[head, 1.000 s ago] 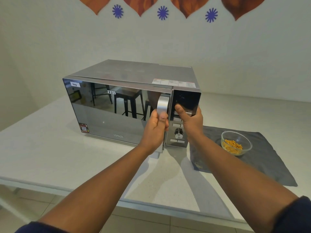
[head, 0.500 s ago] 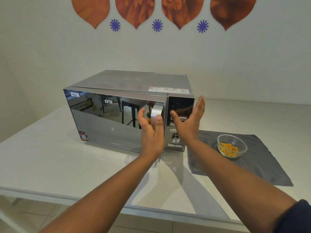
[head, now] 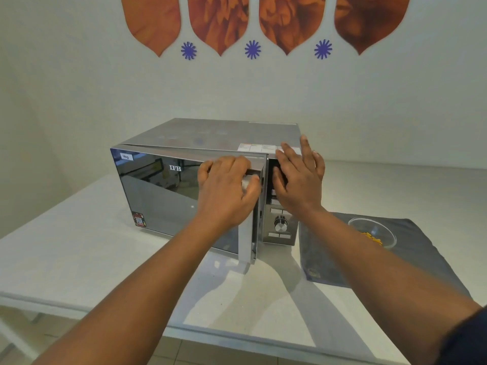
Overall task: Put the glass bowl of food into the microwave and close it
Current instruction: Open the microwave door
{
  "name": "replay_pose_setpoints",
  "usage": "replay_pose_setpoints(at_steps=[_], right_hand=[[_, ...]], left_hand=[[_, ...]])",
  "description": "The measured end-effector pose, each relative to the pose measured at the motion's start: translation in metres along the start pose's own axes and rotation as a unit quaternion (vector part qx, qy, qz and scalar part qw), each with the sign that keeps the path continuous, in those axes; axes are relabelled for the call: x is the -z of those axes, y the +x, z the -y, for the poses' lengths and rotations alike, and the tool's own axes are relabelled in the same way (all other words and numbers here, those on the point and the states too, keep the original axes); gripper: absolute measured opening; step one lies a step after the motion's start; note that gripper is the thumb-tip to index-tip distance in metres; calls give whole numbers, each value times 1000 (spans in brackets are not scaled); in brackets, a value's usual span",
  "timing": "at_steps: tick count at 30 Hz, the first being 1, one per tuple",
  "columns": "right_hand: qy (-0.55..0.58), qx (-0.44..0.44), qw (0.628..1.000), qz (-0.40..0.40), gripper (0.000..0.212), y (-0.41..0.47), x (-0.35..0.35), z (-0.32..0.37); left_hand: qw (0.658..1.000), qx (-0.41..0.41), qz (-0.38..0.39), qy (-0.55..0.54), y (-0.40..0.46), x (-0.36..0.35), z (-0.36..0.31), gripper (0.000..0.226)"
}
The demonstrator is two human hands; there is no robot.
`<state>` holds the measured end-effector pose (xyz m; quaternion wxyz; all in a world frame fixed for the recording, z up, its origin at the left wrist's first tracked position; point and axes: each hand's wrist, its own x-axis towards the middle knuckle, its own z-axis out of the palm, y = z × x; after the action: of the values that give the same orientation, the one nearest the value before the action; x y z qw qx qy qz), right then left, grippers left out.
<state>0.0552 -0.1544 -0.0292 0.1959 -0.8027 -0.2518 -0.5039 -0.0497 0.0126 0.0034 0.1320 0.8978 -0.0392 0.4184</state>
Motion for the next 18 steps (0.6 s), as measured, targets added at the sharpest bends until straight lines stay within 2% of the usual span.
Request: replay_pose_setpoints(at_steps=[3, 8, 13, 18], right_hand=[[-1, 33, 999, 0, 35, 10, 1, 6], [-26, 60, 996, 63, 39, 28, 7, 16], [-55, 51, 982, 173, 41, 43, 3, 29], [-82, 65, 965, 240, 51, 53, -2, 45]], left_hand=[[1000, 7, 15, -21, 13, 8, 1, 20], [993, 16, 110, -29, 34, 16, 8, 35], [974, 116, 193, -5, 50, 24, 8, 35], [943, 165, 283, 53, 63, 40, 12, 32]])
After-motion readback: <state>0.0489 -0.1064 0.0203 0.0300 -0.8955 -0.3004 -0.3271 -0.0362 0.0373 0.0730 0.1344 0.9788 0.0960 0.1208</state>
